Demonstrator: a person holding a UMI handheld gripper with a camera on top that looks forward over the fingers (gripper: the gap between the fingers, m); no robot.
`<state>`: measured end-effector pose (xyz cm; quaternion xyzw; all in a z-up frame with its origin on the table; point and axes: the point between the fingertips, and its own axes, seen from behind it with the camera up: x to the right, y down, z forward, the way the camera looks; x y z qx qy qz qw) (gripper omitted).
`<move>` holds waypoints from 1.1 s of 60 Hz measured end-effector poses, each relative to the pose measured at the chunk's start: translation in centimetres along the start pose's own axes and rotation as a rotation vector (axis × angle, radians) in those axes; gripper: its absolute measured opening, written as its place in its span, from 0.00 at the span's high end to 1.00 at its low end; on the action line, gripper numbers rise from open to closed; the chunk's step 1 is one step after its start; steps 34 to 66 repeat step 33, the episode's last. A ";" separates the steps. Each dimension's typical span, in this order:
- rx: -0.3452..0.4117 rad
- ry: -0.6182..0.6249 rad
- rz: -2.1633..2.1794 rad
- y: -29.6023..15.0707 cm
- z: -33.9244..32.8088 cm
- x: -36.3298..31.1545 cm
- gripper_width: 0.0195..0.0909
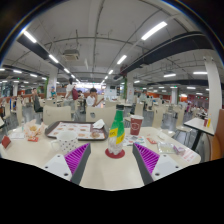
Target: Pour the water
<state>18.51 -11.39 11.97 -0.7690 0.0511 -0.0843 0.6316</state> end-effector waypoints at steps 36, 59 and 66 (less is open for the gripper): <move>0.046 -0.111 -0.045 2.7 -14.1 -10.7 0.08; 0.046 -0.111 -0.045 2.7 -14.1 -10.7 0.08; 0.046 -0.111 -0.045 2.7 -14.1 -10.7 0.08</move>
